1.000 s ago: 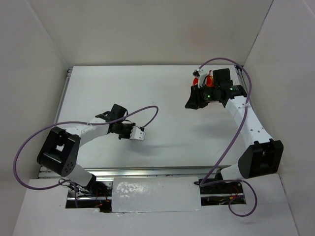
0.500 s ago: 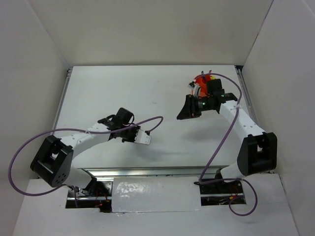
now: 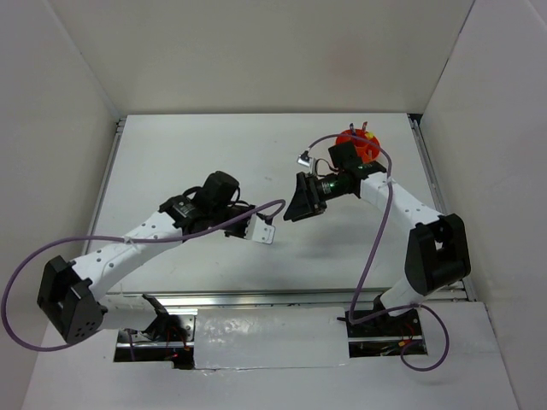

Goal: Sort the stationery into containers
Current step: Pick up the stapler from the center of the board, then place the stapler in the storage box.

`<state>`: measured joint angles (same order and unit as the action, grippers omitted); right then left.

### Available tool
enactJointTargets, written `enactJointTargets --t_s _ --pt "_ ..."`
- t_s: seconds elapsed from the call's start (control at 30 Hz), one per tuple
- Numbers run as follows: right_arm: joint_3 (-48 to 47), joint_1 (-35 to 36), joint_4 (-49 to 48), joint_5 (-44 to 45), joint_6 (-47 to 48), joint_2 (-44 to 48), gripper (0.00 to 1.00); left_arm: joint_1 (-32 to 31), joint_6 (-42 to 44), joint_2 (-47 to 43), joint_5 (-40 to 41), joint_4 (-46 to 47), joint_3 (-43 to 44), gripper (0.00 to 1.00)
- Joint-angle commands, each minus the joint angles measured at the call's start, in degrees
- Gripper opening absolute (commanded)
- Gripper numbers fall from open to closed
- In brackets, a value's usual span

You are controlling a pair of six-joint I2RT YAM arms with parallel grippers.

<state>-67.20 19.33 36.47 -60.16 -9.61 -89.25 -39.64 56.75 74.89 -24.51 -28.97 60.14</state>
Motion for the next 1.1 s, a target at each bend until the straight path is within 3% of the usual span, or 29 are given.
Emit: enactJointTargets --t_s 0.0,0.3,1.07 --pt "-2.9 1.1 1.5 -3.0 1.6 0.0 0.7 -1.1 0.6 -4.8 -3.5 -1.2 0.5 0.0" --pt "-6.5 4.6 6.9 -7.6 6.6 -1.9 0.72 -6.1 1.8 -10.6 -4.1 1.1 -1.9 0.0" --pt "-10.5 8.4 10.3 -11.6 8.3 -8.4 0.67 -8.6 5.0 -12.1 -3.0 2.9 -3.0 0.0"
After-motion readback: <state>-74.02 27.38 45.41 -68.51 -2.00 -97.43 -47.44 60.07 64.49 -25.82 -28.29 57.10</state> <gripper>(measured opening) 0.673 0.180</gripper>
